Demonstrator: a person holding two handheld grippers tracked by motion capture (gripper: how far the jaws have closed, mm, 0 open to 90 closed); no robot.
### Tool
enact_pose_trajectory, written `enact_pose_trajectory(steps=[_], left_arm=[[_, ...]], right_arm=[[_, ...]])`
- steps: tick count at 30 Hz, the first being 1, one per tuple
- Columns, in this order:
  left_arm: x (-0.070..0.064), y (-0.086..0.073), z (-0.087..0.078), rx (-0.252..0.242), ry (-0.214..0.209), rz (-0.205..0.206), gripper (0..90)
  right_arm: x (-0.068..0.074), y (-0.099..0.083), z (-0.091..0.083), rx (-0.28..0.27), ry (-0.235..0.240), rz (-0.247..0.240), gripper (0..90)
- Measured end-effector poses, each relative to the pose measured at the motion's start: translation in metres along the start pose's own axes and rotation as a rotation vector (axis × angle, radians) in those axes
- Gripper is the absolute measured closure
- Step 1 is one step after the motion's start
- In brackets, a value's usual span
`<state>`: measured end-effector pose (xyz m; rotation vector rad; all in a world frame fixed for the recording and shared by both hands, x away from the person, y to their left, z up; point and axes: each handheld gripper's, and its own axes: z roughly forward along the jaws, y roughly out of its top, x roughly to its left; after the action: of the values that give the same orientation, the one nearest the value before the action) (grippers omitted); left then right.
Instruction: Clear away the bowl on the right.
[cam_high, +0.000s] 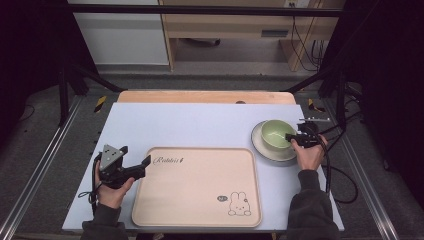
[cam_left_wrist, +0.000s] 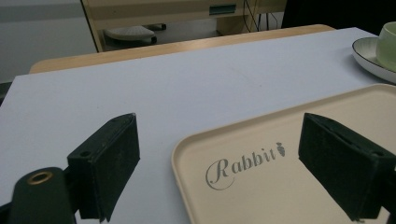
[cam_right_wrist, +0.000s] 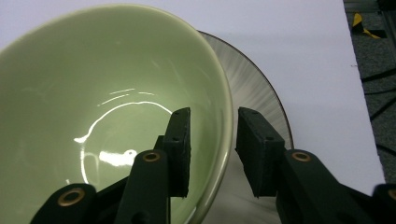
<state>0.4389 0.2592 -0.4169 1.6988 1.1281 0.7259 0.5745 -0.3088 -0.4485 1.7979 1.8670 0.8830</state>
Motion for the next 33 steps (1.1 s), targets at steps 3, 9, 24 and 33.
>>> enact_pose_trajectory(steps=[3, 9, 24, 33], left_arm=[[0.0001, -0.0001, 0.0001, 0.000, -0.001, -0.001, 12.1], [-0.0001, -0.0008, 0.0011, 0.004, -0.002, -0.004, 12.3], [0.0015, -0.0009, 0.0008, 0.005, -0.003, -0.009, 12.6], [0.0013, -0.0008, 0.0006, 0.003, -0.003, -0.009, 12.7]], right_arm=[[-0.0015, -0.0003, 0.0020, 0.000, 0.008, -0.007, 67.4], [-0.0031, 0.0013, 0.0028, 0.004, 0.037, 0.027, 75.2], [-0.0038, 0.0055, 0.0043, 0.021, 0.039, 0.051, 83.0], [-0.0048, 0.0060, 0.0038, 0.025, 0.040, 0.053, 83.5]])
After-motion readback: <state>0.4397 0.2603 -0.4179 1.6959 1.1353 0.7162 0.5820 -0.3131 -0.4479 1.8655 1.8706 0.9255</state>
